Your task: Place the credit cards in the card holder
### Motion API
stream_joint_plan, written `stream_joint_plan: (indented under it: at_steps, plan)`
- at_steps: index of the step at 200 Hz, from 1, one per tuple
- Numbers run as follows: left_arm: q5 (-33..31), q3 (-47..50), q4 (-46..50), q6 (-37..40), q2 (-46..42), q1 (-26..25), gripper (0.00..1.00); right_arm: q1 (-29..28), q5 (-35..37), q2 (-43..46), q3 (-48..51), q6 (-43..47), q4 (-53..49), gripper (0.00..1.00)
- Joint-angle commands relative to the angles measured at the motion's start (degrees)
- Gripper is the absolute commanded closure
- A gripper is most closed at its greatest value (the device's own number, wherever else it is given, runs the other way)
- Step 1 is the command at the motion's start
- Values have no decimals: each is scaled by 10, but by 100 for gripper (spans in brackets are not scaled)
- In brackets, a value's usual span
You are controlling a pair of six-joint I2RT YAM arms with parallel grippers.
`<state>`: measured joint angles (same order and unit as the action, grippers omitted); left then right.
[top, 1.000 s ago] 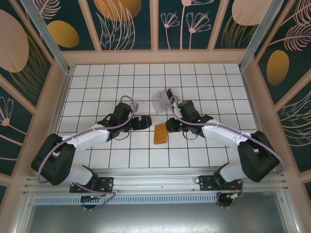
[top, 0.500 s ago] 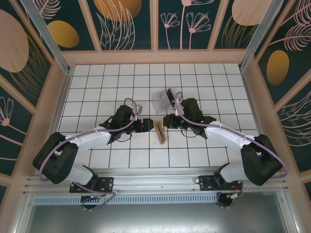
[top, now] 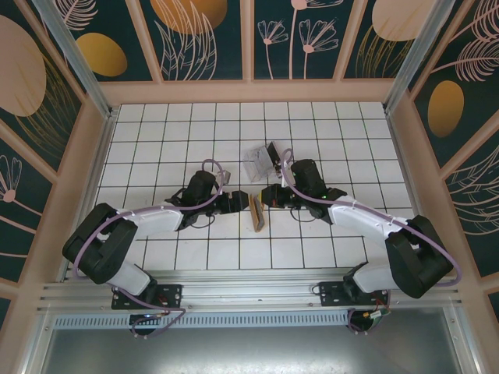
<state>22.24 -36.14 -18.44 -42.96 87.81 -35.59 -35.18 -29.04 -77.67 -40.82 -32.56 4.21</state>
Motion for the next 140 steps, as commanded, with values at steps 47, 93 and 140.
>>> stream_joint_plan:
  at_steps: [47,93,140]
  plan:
    - [21,-3,-45,-17,31,-11,30,2,-17,5,5,-14,26,100]
    - [24,-5,-48,-17,37,-13,32,0,-18,5,6,-15,26,100]
    - [22,-5,-45,-17,34,-14,34,-3,-16,5,8,-17,29,100]
